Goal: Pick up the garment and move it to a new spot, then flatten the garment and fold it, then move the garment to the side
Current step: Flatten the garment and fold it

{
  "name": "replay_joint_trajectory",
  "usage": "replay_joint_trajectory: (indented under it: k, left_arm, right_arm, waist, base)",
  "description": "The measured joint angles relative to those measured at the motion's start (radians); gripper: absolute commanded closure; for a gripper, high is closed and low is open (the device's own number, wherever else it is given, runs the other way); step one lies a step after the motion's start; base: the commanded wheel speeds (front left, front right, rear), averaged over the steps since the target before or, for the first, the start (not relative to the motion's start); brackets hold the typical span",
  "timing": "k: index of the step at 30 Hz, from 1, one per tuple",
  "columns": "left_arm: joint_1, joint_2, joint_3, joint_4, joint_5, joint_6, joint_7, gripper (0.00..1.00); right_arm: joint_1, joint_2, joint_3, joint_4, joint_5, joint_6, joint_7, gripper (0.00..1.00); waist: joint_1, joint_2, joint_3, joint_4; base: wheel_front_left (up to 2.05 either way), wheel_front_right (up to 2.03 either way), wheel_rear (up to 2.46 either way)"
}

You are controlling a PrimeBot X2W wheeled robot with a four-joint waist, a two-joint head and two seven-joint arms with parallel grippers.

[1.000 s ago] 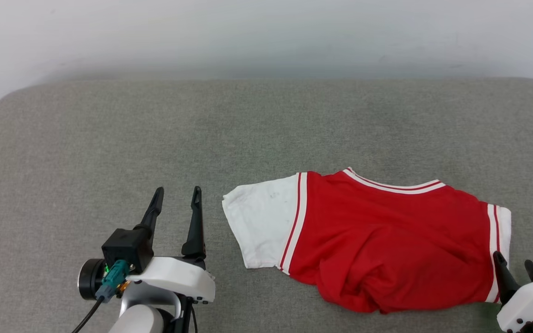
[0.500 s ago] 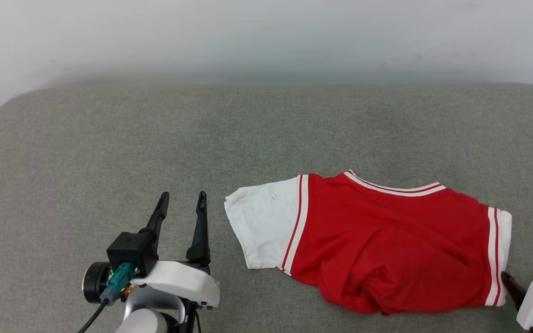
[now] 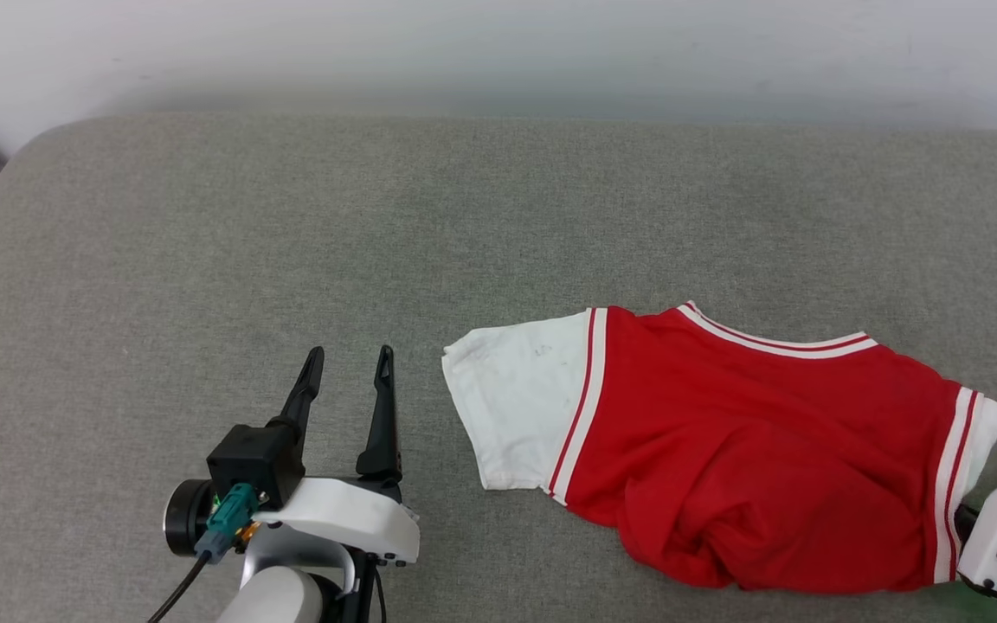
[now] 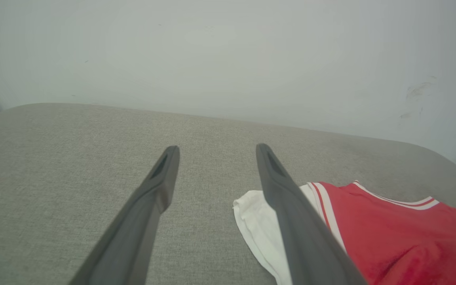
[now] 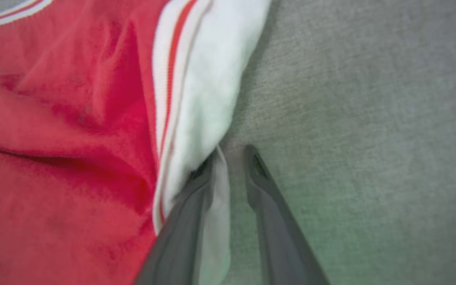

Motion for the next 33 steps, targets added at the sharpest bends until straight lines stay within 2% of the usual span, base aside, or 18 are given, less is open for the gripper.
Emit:
replay_joint_trajectory:
  k: [5, 12, 17, 22, 28, 29, 30, 31, 33]
  left_arm:
    - [0.0, 0.0, 0.002, 0.009, -0.004, 0.0, -0.002, 0.0]
    - [-0.003, 0.0, -0.006, 0.013, -0.007, -0.002, -0.005, 0.0]
    - [-0.004, 0.0, -0.009, 0.013, -0.008, -0.006, -0.006, 0.0]
    - [-0.01, -0.003, -0.013, 0.013, -0.009, -0.006, -0.006, 0.0]
    - [-0.018, -0.009, -0.02, 0.02, -0.01, -0.008, -0.01, 0.0]
    - [-0.018, -0.01, -0.02, 0.021, -0.01, -0.008, -0.01, 0.0]
    - [-0.018, -0.01, -0.02, 0.023, -0.01, -0.008, -0.01, 0.0]
    - [-0.018, -0.009, -0.019, 0.024, -0.011, -0.008, -0.011, 0.0]
    - [-0.018, -0.009, -0.016, 0.026, -0.015, -0.005, -0.013, 0.0]
  right_arm:
    - [0.006, 0.005, 0.01, -0.063, 0.003, 0.0, -0.006, 1.0]
    - [-0.002, 0.029, 0.009, -0.286, -0.061, 0.002, -0.013, 1.0]
    - [-0.022, 0.076, 0.082, -0.399, -0.084, 0.002, 0.011, 1.0]
    - [-0.035, 0.114, 0.216, -0.368, -0.052, 0.002, 0.026, 1.0]
    - [-0.03, 0.147, 0.256, -0.229, -0.038, 0.002, -0.014, 1.0]
    - [-0.028, 0.15, 0.257, -0.218, -0.04, 0.002, -0.04, 0.79]
    - [-0.028, 0.149, 0.261, -0.214, -0.04, 0.002, -0.068, 0.06]
    - [-0.028, 0.149, 0.266, -0.215, -0.041, 0.002, -0.098, 0.0]
    - [-0.025, 0.145, 0.275, -0.23, -0.049, 0.002, -0.164, 0.0]
  waist:
    - [0.0001, 0.0, -0.016, -0.004]
    - [0.0, 0.0, -0.03, -0.003]
    - [0.0001, 0.0, -0.028, 0.012]
    - [0.0001, 0.0, -0.014, 0.03]
    - [0.0001, 0.0, 0.006, 0.052]
    - [0.0001, 0.0, 0.008, 0.054]
    - [0.0001, 0.0, 0.008, 0.054]
    - [0.0001, 0.0, 0.008, 0.053]
    - [0.0001, 0.0, 0.005, 0.049]
  base:
    - [0.0, 0.0, 0.0]
    - [0.0, 0.0, 0.0]
    - [0.0, 0.0, 0.0]
    - [0.0, 0.0, 0.0]
    - [0.0, 0.0, 0.0]
    - [0.0, 0.0, 0.0]
    - [0.0, 0.0, 0.0]
    - [0.0, 0.0, 0.0]
    - [0.0, 0.0, 0.0]
